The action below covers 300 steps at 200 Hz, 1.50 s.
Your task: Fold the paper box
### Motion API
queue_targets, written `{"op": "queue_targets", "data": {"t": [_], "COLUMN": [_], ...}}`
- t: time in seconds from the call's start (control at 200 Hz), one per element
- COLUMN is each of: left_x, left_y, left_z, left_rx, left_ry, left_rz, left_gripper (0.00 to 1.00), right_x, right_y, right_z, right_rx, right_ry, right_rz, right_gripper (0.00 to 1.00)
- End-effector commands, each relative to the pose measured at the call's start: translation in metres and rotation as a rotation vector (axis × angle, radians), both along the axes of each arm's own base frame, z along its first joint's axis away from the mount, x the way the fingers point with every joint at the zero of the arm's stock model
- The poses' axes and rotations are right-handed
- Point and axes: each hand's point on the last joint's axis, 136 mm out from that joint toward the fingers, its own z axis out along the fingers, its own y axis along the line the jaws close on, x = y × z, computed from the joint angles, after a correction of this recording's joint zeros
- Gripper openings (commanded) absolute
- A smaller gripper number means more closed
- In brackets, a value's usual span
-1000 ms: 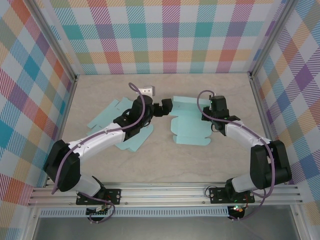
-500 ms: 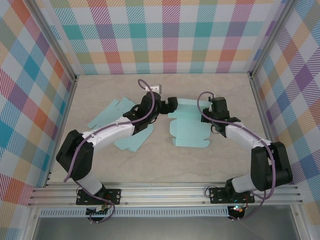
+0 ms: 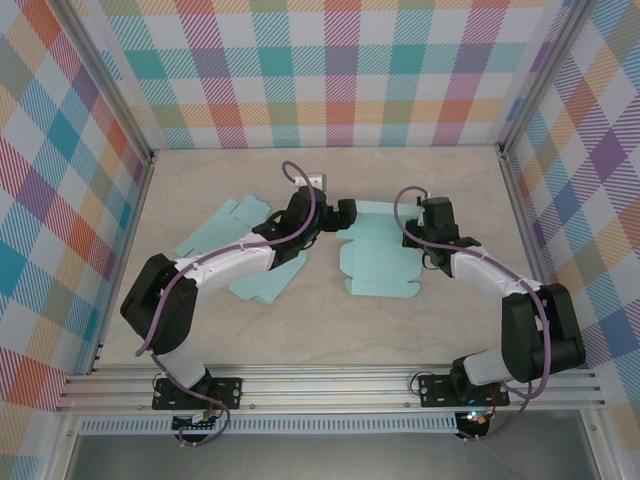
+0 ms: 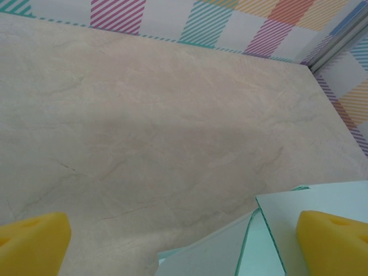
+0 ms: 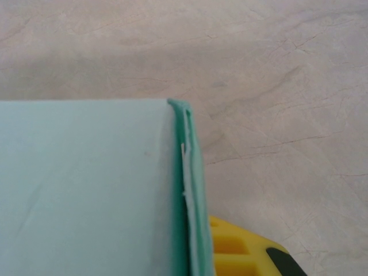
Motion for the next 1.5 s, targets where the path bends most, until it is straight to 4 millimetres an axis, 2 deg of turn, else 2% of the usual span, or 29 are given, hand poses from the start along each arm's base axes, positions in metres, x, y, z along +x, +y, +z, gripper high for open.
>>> {"op": "queue_targets", "data": {"t": [0.0,0.225,0.44,0.545,0.79,0.985,1.1,1.175,1.23,1.33,1.495], "left_x": [-0.009,-0.015,-0.018,-0.021,-0.039,-0.024,-0.001,0.011,0.016,0.016,0.005], "left_y": [0.008,0.026,0.039,0.047,0.035,0.038,0.057,0.066,0.065,0.056,0.045], "left_z": [-0.027,-0.035,-0.028,-0.031,-0.031,-0.039,-0.04,-0.034,-0.025,-0.01,0.0], "left_rx": [0.078,0.128,0.073,0.076,0.038,0.063,0.044,-0.027,-0.07,-0.11,-0.185], "left_ry": [0.049,0.044,0.03,0.039,0.053,0.056,0.088,0.099,0.086,0.073,0.079], "left_rz": [0.0,0.034,0.003,-0.015,-0.147,-0.088,0.034,0.082,0.073,0.03,-0.036], "left_gripper": [1.0,1.0,1.0,1.0,1.0,1.0,1.0,0.99,0.98,0.99,1.0], "right_x": [0.005,0.003,0.003,0.004,0.004,0.001,-0.001,-0.003,-0.002,-0.001,0.001], "right_y": [0.006,0.008,0.008,0.008,0.009,0.015,0.019,0.02,0.02,0.019,0.019], "right_z": [0.022,0.022,0.018,0.019,0.017,0.018,0.019,0.018,0.017,0.011,0.009], "right_rx": [0.033,0.042,0.026,0.024,0.022,0.038,0.047,0.047,0.04,0.027,0.023], "right_ry": [-0.086,-0.098,-0.079,-0.081,-0.074,-0.084,-0.098,-0.103,-0.101,-0.088,-0.071], "right_rz": [0.02,0.038,0.046,0.048,0.057,0.094,0.124,0.134,0.138,0.137,0.129], "right_gripper": [0.0,0.0,0.0,0.0,0.0,0.0,0.0,0.0,0.0,0.0,0.0]}}
